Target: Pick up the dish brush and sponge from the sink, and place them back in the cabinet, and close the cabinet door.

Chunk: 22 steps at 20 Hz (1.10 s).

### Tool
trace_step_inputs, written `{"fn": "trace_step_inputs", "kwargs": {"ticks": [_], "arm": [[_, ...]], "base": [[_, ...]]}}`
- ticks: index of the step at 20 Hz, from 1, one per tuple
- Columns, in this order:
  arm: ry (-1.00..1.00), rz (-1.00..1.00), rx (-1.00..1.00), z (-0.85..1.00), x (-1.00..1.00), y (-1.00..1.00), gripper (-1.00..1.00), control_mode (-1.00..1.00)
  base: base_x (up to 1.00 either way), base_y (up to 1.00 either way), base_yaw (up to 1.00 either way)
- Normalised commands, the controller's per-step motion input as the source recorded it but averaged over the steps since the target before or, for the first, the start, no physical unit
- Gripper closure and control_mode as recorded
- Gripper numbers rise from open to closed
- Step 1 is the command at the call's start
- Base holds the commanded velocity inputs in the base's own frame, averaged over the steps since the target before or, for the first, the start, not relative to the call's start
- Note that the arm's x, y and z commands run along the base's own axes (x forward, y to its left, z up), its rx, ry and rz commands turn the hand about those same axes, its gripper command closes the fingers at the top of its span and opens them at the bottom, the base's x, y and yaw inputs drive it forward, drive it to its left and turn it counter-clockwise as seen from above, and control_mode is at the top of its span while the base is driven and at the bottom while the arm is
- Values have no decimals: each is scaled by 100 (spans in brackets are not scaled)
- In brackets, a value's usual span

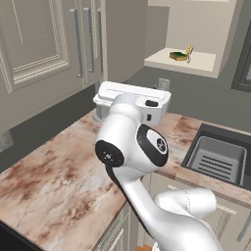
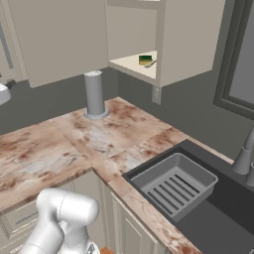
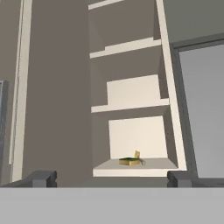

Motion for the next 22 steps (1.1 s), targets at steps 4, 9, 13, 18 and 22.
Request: {"fn": "trace_step_inputs", "kwargs": {"ticks": [4, 9, 13, 18, 22], "arm": [[0, 0, 0, -3, 25, 2, -100, -100], [0, 0, 0, -7, 28, 7, -100, -100], [0, 0, 0, -9, 17, 14, -100, -100], [0, 0, 0, -10, 19, 21, -100, -100], [0, 0, 0, -4, 18, 10, -100, -100]], "base": [[0, 0, 0], [0, 0, 0], [0, 0, 0], [0, 0, 0], [0, 0, 0]]}}
